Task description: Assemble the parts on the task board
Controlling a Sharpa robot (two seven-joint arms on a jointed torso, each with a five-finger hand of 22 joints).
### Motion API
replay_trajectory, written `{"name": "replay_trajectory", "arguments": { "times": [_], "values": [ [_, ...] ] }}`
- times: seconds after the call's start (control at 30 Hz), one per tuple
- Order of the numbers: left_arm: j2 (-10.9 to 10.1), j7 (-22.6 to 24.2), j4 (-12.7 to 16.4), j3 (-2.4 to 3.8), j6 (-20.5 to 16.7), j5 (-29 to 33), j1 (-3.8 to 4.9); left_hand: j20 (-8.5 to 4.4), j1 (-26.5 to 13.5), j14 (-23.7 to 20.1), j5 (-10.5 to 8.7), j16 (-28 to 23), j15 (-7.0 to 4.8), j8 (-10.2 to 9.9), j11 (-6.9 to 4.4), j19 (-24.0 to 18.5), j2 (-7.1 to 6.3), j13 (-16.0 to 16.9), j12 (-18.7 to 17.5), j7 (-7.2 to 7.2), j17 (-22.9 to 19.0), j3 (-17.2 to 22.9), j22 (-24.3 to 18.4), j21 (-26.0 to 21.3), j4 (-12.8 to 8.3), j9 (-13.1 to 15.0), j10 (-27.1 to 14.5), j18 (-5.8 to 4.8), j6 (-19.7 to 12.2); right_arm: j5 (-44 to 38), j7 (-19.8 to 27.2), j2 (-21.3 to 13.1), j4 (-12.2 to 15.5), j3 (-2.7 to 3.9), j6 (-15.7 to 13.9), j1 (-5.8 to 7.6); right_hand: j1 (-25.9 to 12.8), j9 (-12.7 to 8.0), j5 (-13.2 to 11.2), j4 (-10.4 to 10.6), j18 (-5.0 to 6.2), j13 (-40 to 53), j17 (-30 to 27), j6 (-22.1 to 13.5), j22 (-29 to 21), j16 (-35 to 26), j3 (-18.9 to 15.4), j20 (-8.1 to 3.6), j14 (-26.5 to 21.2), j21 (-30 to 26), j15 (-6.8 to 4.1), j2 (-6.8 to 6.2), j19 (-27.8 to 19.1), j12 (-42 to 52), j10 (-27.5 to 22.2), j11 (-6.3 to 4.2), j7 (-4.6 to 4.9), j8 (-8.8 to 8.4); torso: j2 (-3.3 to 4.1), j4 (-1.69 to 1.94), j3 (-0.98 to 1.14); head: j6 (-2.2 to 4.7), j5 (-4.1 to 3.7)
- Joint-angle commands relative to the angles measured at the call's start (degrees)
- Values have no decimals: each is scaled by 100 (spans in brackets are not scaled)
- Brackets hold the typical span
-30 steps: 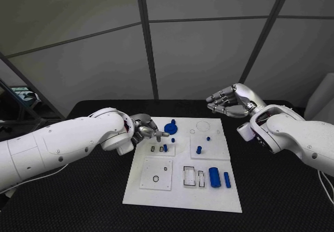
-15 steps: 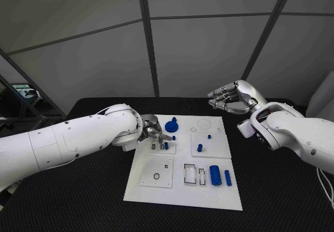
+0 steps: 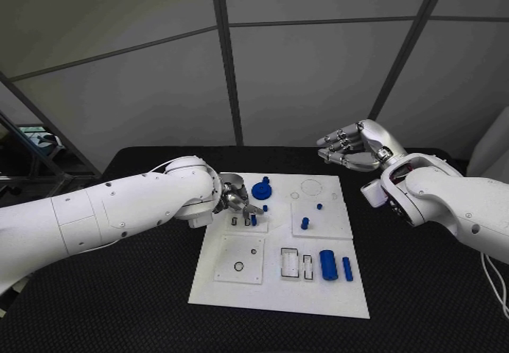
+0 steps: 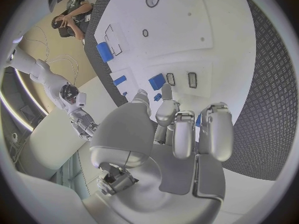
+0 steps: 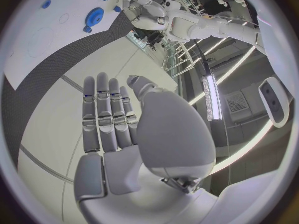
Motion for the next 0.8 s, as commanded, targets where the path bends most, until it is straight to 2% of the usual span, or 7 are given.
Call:
{"name": "replay_trajectory", "arguments": {
  "times": [0.03,0.8],
  "values": [
    [22,-51,-18,-1,161,-73,12,-15,11,573,-13,15,-37,27,14,1,11,-12,-29,6,1440,-36,-6,-7,-12,14,-47,-84,-44,28,-12,8,-1,5,-53,13,-74,-8,35,-16,48,-9,-8,-37,-9,-39,2,41,33,-31,26,-1,3,-24,-11,30,23,-31,3,-2,-3,-13,0],
    [133,-51,-77,-5,300,-73,16,-21,256,572,1,13,-43,99,7,-4,69,-73,-92,-2,1440,-47,9,-6,-89,131,-116,-85,-91,28,-68,52,-29,5,-42,12,-112,-5,101,-9,50,-52,-26,-59,-31,-89,13,53,47,-74,34,19,1,-20,-33,37,27,-24,6,1,0,-60,-5]
  ]
}}
